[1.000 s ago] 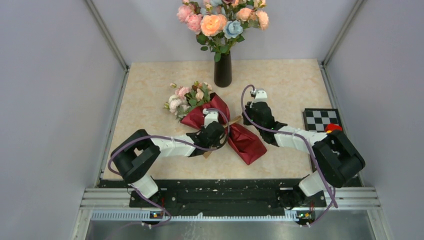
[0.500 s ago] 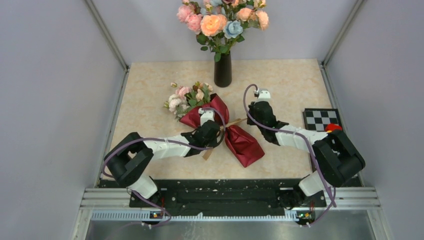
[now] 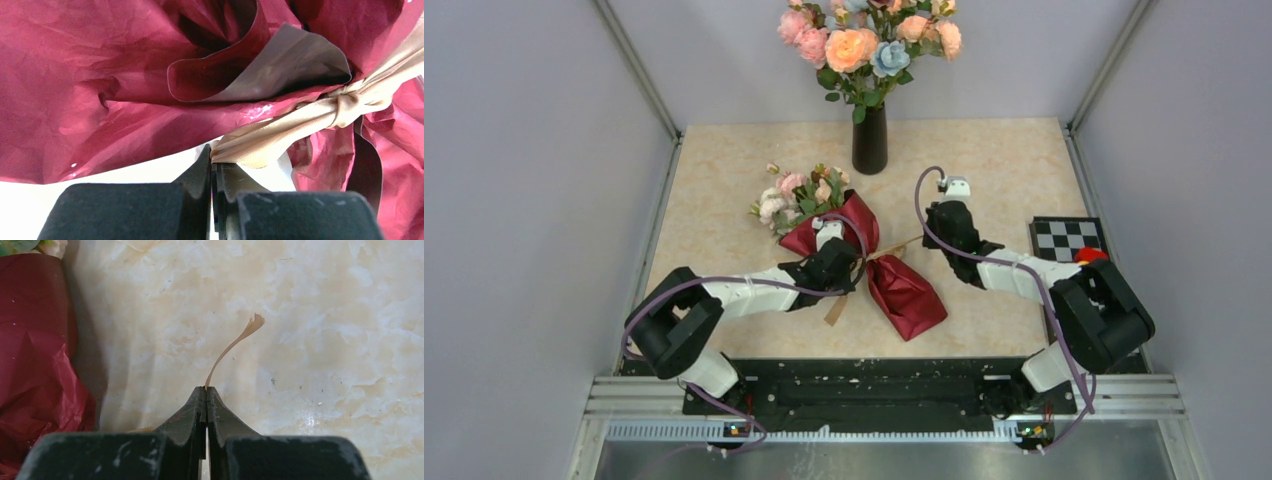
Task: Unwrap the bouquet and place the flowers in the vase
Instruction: Untie the ribbon from the wrapping paper.
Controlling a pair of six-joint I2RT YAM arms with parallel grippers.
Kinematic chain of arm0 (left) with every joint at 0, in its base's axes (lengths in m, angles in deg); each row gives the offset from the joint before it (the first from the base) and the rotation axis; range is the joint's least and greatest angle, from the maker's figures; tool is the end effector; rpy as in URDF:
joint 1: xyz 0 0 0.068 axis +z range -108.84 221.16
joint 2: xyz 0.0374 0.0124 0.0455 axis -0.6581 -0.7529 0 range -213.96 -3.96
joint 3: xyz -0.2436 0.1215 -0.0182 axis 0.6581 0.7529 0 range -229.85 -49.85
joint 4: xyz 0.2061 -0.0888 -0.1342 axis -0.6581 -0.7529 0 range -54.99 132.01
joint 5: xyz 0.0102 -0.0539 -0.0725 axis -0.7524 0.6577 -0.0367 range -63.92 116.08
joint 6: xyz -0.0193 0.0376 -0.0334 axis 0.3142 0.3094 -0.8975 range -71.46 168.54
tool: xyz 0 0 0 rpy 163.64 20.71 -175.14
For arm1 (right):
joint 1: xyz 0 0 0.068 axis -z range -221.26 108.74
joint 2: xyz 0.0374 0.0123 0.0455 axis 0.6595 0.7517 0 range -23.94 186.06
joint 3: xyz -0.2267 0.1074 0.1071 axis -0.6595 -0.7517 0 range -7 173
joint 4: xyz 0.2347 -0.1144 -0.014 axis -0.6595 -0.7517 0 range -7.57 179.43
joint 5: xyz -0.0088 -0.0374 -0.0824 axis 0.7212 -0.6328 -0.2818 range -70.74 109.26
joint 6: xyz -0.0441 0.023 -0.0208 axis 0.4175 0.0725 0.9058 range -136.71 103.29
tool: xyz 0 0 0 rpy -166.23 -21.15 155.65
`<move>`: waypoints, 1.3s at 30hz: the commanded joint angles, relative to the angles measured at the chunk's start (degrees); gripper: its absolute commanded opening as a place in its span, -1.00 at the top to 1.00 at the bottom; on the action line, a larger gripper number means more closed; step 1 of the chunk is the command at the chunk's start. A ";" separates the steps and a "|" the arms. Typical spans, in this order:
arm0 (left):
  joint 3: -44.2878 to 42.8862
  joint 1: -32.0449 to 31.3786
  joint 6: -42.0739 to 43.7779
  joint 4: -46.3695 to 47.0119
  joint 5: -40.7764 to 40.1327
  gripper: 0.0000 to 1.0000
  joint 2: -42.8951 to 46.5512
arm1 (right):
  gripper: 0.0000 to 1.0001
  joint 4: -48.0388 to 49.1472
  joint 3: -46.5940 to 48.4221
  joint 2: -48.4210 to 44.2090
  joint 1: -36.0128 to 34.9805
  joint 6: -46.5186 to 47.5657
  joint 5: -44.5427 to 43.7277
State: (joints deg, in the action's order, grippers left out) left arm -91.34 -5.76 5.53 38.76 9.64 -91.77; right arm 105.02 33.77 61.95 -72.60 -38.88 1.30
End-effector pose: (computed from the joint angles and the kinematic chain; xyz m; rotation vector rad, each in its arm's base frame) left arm 0.2073 -0.2069 0.1592 -0.0462 2.4240 -0.3824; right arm 0.2708 0.1520 0.1924 0.0245 2.0679 0.2500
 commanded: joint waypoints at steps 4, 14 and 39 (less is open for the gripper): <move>0.28 2.24 -1.77 -4.75 2.84 1.00 3.35 | 1.00 -0.21 0.30 -0.25 2.95 1.25 -3.66; 2.20 4.93 -1.33 -4.90 5.96 1.00 5.25 | 1.00 -0.04 -0.51 0.04 4.76 1.77 -3.93; 1.93 7.17 2.03 -11.75 4.15 1.00 7.26 | 1.00 0.38 -1.22 0.61 6.79 2.12 -3.54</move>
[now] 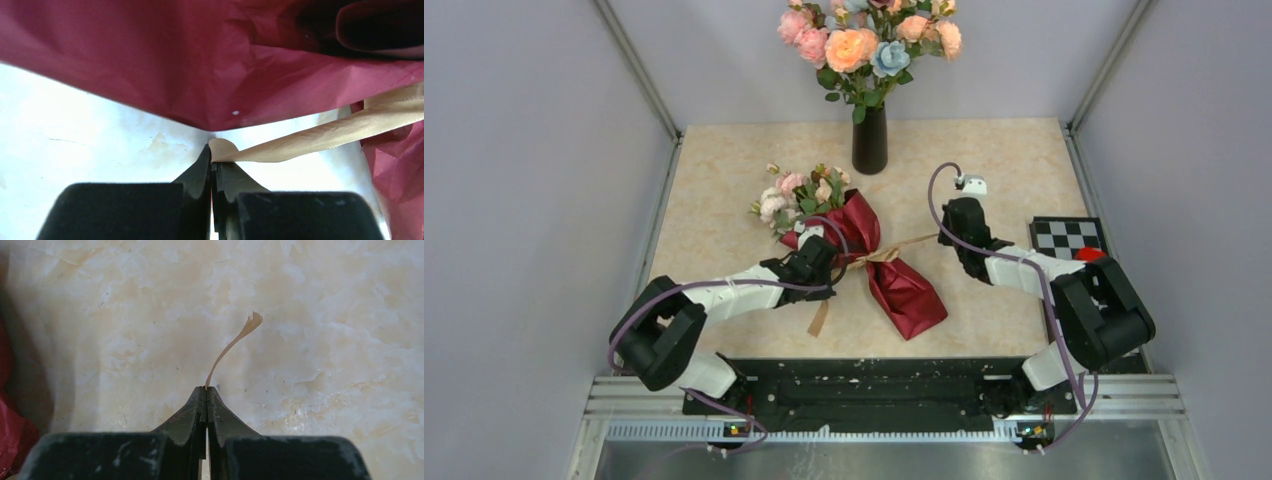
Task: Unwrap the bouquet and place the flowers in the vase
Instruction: Untie the ribbon from the wrapping paper.
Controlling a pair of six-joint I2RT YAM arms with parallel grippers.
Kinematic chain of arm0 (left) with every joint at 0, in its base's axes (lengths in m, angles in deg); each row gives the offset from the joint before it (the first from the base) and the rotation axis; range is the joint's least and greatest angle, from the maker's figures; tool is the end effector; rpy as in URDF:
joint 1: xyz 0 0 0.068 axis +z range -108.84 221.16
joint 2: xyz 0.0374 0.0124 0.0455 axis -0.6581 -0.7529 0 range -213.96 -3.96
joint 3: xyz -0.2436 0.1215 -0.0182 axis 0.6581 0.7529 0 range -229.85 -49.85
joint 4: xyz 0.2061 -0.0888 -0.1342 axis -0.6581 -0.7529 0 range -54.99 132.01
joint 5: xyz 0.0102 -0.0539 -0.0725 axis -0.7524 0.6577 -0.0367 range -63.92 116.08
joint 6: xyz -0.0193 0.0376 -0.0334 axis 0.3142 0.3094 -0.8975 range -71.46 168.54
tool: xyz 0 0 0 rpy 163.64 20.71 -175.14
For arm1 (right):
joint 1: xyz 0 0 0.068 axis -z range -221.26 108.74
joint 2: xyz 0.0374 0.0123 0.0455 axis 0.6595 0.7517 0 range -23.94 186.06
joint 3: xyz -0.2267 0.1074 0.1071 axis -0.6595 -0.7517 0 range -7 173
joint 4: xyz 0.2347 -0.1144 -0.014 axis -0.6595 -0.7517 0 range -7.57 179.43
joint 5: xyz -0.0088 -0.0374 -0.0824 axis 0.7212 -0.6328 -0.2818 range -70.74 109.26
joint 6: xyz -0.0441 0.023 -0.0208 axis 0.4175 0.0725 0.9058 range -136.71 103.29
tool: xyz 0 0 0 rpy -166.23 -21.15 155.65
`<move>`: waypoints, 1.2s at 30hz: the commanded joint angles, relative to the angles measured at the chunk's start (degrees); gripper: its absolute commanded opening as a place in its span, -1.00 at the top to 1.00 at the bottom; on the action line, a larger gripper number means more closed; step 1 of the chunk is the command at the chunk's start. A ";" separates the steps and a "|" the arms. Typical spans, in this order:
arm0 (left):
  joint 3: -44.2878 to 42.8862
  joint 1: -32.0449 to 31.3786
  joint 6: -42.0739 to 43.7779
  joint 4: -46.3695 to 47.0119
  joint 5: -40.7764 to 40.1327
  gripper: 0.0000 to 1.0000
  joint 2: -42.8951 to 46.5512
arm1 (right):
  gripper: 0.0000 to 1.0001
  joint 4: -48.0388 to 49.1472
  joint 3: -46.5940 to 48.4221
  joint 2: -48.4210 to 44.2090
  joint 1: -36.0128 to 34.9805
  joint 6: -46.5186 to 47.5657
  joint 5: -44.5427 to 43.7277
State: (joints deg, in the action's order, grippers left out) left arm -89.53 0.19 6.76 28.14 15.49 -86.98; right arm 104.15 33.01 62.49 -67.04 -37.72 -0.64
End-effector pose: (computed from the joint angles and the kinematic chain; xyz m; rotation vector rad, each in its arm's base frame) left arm 0.2054 -0.1697 0.1594 -0.0885 2.5743 -0.3216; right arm 0.2820 0.1227 0.1844 0.1169 2.0867 0.1260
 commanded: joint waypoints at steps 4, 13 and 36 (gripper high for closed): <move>1.39 3.09 0.41 -1.04 -1.12 1.00 4.61 | 1.00 1.24 -0.55 -0.12 1.43 1.04 -1.59; 4.41 7.29 -0.15 -0.73 1.07 1.00 9.73 | 1.00 0.86 -0.46 -0.54 1.94 1.38 -1.70; 9.28 15.98 -1.25 -3.53 6.28 1.00 21.42 | 1.00 -1.91 -0.88 -7.20 6.93 0.61 1.66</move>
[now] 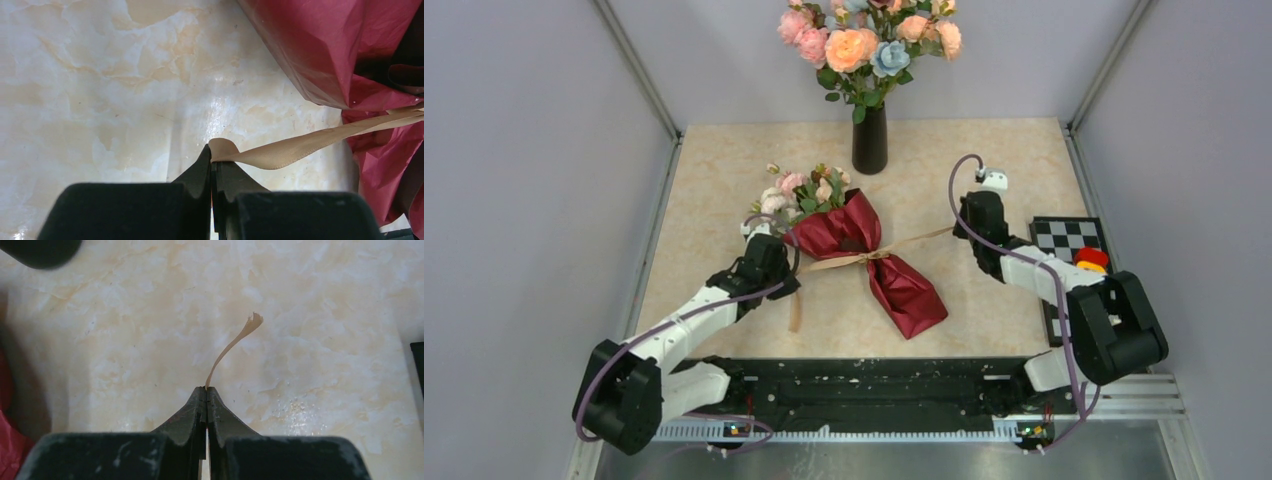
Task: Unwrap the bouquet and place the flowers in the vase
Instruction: Untie the ribbon from the wrapping paper.
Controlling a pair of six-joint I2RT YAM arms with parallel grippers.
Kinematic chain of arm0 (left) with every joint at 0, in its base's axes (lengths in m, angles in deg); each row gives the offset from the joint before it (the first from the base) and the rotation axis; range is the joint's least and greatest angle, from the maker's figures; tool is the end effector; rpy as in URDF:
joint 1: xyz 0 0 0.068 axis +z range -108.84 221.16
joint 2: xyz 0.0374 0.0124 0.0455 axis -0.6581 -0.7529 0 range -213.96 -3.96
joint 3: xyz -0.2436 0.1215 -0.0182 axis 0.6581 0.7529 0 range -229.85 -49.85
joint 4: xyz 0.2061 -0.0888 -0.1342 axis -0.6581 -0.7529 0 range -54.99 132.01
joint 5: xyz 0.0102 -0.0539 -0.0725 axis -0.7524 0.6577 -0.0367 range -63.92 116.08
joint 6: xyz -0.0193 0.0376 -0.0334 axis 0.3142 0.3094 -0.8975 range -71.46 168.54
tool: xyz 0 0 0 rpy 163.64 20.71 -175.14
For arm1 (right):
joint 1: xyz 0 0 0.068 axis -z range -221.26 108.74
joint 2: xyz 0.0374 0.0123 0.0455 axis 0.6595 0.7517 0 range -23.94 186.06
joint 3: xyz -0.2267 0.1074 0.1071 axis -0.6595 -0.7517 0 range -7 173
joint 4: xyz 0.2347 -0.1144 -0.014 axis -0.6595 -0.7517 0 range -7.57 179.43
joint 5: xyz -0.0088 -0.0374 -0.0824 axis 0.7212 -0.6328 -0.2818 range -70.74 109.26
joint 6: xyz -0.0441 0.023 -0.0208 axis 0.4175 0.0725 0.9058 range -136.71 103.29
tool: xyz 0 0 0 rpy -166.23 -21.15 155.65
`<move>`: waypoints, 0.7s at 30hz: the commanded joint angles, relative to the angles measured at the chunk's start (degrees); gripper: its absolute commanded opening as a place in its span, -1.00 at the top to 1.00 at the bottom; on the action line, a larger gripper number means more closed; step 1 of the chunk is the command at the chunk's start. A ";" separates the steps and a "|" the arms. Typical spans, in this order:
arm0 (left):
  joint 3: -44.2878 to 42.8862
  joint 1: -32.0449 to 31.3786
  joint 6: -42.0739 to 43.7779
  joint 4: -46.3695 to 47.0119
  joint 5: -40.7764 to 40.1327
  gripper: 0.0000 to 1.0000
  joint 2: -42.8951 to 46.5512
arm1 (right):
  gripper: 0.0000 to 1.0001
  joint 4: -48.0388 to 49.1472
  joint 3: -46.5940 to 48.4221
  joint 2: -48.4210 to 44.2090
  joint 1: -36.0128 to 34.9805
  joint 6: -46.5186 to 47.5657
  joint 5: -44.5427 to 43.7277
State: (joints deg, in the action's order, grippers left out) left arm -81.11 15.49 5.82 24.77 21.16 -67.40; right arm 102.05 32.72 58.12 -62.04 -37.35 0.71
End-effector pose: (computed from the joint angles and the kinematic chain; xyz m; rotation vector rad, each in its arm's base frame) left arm 0.1929 -0.0893 0.1868 -0.4060 2.4428 -0.4263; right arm 0.2832 0.0953 0.2009 0.1922 2.0528 0.1082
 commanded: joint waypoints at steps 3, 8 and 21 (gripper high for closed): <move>1.18 1.03 -0.34 -0.34 0.79 1.00 2.32 | 1.00 -0.13 -0.78 -3.53 2.77 0.28 0.43; 1.61 1.83 -0.21 -0.52 1.04 1.00 3.02 | 1.00 -0.86 -0.96 -4.52 4.63 0.70 0.29; 1.21 4.17 0.46 -0.78 3.03 1.00 2.53 | 1.00 -1.96 -1.14 -5.91 9.02 1.48 -0.74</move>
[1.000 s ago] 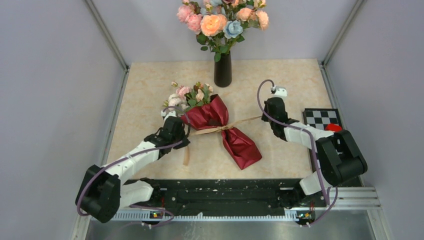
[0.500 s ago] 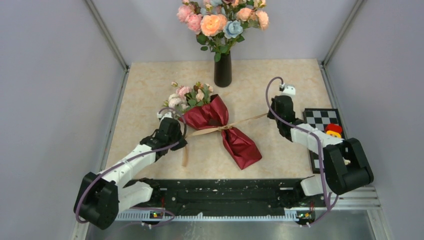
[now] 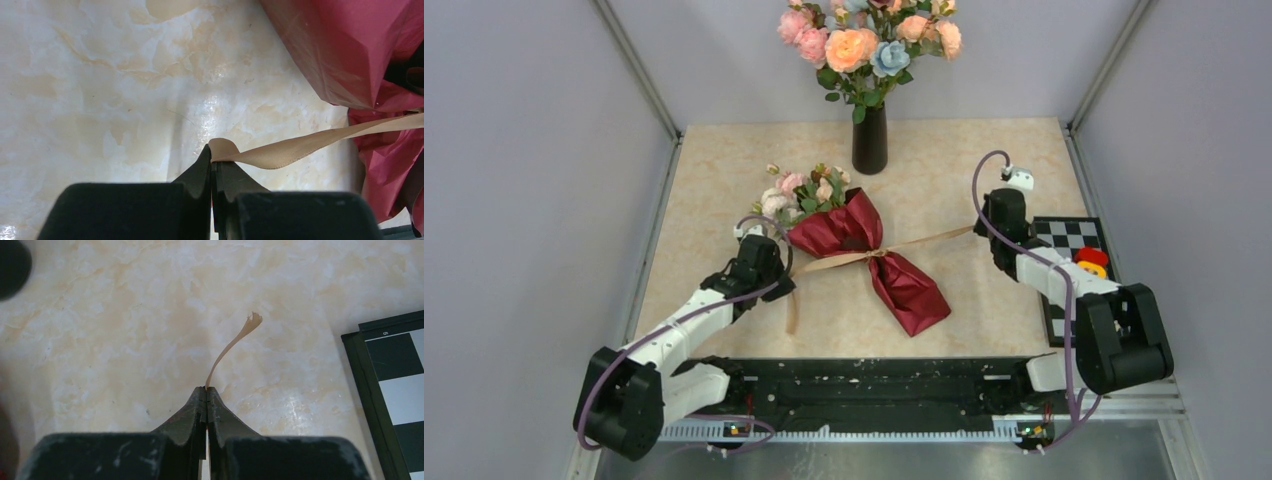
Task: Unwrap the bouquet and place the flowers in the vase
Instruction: Untie the ribbon from the wrapping paper.
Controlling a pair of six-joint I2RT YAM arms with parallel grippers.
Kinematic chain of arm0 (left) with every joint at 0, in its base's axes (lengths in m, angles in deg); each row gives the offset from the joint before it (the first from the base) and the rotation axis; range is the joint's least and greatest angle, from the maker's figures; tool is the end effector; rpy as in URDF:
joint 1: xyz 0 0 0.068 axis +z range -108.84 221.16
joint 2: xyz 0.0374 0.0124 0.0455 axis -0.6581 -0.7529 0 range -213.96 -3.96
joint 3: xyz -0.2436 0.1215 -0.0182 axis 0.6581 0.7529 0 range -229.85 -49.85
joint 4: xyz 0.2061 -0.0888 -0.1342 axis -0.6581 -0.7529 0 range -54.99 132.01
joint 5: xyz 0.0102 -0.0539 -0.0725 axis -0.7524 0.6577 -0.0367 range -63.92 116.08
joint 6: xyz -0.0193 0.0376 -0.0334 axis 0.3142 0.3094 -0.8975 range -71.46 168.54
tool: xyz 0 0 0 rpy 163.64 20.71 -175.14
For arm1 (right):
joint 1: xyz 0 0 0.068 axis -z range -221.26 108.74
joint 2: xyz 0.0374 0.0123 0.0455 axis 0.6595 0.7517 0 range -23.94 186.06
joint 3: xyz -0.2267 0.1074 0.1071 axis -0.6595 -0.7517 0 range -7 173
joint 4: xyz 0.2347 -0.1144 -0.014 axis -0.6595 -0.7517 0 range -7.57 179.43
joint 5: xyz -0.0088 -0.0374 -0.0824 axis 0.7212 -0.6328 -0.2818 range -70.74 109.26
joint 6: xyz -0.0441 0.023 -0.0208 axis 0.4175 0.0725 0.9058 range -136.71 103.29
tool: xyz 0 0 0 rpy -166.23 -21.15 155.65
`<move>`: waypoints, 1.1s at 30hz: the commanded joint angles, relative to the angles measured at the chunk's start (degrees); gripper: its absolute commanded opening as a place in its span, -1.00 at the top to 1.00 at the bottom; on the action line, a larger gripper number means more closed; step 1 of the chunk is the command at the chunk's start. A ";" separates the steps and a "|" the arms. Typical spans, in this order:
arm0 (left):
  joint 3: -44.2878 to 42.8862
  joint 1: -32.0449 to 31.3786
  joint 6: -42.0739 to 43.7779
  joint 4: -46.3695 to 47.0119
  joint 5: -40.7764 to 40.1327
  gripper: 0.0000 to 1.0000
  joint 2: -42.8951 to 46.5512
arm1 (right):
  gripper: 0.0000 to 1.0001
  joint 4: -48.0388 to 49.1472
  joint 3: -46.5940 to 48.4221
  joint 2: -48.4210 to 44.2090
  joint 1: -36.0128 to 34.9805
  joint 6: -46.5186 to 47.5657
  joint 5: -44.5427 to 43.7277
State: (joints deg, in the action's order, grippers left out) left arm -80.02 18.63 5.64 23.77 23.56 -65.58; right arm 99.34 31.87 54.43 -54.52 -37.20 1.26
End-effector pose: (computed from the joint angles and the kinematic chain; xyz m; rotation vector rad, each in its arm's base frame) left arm 0.1906 -0.0774 0.1856 -0.4602 2.4472 -0.4477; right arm 0.2826 0.0552 0.2093 0.3182 2.0350 0.0360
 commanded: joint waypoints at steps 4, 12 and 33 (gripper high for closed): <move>0.11 2.21 0.71 -0.06 1.20 1.00 0.85 | 1.00 0.81 -0.43 -2.24 2.43 1.21 -1.02; 0.19 4.25 1.37 -1.17 1.55 1.00 1.94 | 1.00 0.64 -0.47 -2.34 4.08 1.27 -0.70; 1.18 9.64 1.54 -4.08 2.21 1.00 6.03 | 1.00 0.55 -0.90 -2.95 7.21 1.18 -0.17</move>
State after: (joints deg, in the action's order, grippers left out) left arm -78.95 26.96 6.52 20.34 25.46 -61.63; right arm 98.49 31.22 53.68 -48.69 -36.61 1.15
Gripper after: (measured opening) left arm 0.008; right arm 0.009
